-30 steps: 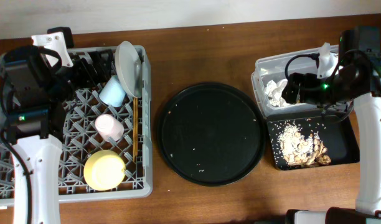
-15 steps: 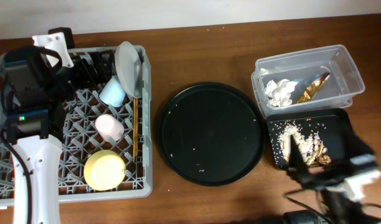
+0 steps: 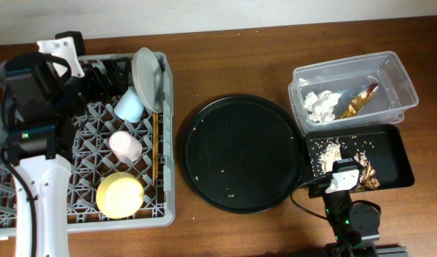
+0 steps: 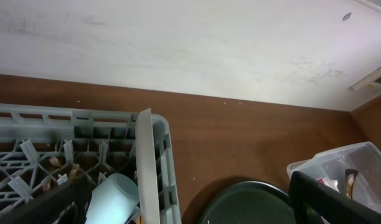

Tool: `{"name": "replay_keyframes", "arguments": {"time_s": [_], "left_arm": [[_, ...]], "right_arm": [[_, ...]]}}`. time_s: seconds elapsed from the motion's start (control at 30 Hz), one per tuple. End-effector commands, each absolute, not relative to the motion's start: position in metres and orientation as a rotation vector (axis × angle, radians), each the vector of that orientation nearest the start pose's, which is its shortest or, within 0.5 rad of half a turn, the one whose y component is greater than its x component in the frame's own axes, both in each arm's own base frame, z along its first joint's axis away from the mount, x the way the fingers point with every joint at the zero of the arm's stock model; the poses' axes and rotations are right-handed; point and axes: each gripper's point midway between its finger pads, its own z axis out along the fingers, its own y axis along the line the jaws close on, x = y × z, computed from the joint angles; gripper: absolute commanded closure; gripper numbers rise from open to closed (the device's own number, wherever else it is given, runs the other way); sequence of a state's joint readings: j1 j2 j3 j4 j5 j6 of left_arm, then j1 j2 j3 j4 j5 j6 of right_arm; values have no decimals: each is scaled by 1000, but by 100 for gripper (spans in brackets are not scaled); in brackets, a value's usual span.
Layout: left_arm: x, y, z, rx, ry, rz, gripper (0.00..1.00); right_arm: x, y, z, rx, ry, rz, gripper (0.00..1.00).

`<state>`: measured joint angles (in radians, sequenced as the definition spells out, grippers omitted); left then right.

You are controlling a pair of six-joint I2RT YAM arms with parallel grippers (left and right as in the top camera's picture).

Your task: Sort waste into correct bins and load items into the dishwasher rack

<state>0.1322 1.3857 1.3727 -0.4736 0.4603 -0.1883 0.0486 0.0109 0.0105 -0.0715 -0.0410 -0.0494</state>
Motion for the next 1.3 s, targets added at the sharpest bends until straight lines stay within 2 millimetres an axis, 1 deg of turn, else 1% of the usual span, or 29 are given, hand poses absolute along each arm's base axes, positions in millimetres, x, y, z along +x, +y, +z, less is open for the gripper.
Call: {"name": "replay_keyframes", "arguments": {"time_s": [0.0, 0.27, 0.3, 0.33, 0.37, 0.4, 0.43, 0.47, 0.5, 0.53, 0.57, 0.6, 0.63, 0.67, 0.7, 0.73, 0.77, 0.8, 0.83, 0.87, 0.9, 1.0, 1.03, 1.07, 1.1, 1.13, 1.27], "left_arm": [[421, -21, 322, -54, 2059, -523, 1], [420, -22, 319, -59, 2069, -526, 1], [417, -22, 320, -61, 2072, -523, 1], [408, -26, 324, -54, 2079, -530, 0], [395, -31, 329, -50, 2086, -529, 1], [370, -29, 331, -81, 2122, -483, 1], [345, -23, 332, -126, 2153, -406, 1], [313, -16, 333, -165, 2180, -350, 1], [285, -14, 329, -185, 2190, -316, 1], [260, -13, 317, -194, 2183, -295, 1], [249, -10, 307, -207, 2182, -269, 1], [228, -11, 279, -214, 2195, -264, 1], [213, -12, 252, -219, 2213, -266, 1], [203, -13, 230, -219, 2214, -266, 1], [205, -13, 207, -195, 2112, -261, 1], [219, -14, 211, -150, 1943, -262, 1], [227, -16, 226, -102, 1787, -269, 1], [231, -19, 252, -49, 1593, -265, 1], [229, -22, 274, -9, 1412, -255, 0], [227, -20, 281, -11, 1312, -242, 1], [228, -16, 274, -32, 1283, -226, 1], [242, 4, 222, -145, 1376, -147, 1], [245, 9, 201, -167, 1460, -113, 1], [246, 9, 191, -147, 1503, -87, 1], [246, 9, 166, -113, 1608, -42, 1], [246, 6, 156, -30, 1650, 14, 1], [246, 6, 156, -15, 1651, 28, 1]], "right_arm": [[246, 16, 156, -98, 1647, 19, 1], [246, 16, 156, -98, 1647, 19, 1], [246, 16, 156, -98, 1647, 19, 1], [246, 16, 156, -98, 1647, 19, 1], [246, 16, 156, -98, 1647, 20, 1], [246, 16, 156, -98, 1647, 19, 1], [246, 16, 156, -98, 1647, 20, 1], [246, 16, 156, -98, 1647, 20, 1], [246, 16, 156, -98, 1647, 20, 1], [246, 16, 156, -98, 1647, 19, 1], [246, 16, 156, -98, 1647, 19, 1], [246, 16, 156, -98, 1647, 19, 1], [246, 16, 156, -98, 1647, 20, 1], [246, 16, 156, -98, 1647, 19, 1], [246, 16, 156, -98, 1647, 20, 1], [246, 16, 156, -98, 1647, 19, 1], [246, 16, 156, -98, 1647, 19, 1], [246, 16, 156, -98, 1647, 19, 1], [246, 16, 156, -98, 1647, 20, 1], [246, 16, 156, -98, 1647, 19, 1], [246, 16, 156, -98, 1647, 19, 1], [246, 16, 156, -98, 1647, 19, 1], [246, 16, 156, -98, 1647, 19, 1], [246, 16, 156, -98, 1647, 19, 1], [246, 16, 156, -98, 1647, 19, 1], [246, 16, 156, -98, 1647, 20, 1], [246, 16, 156, -98, 1647, 20, 1]]}}
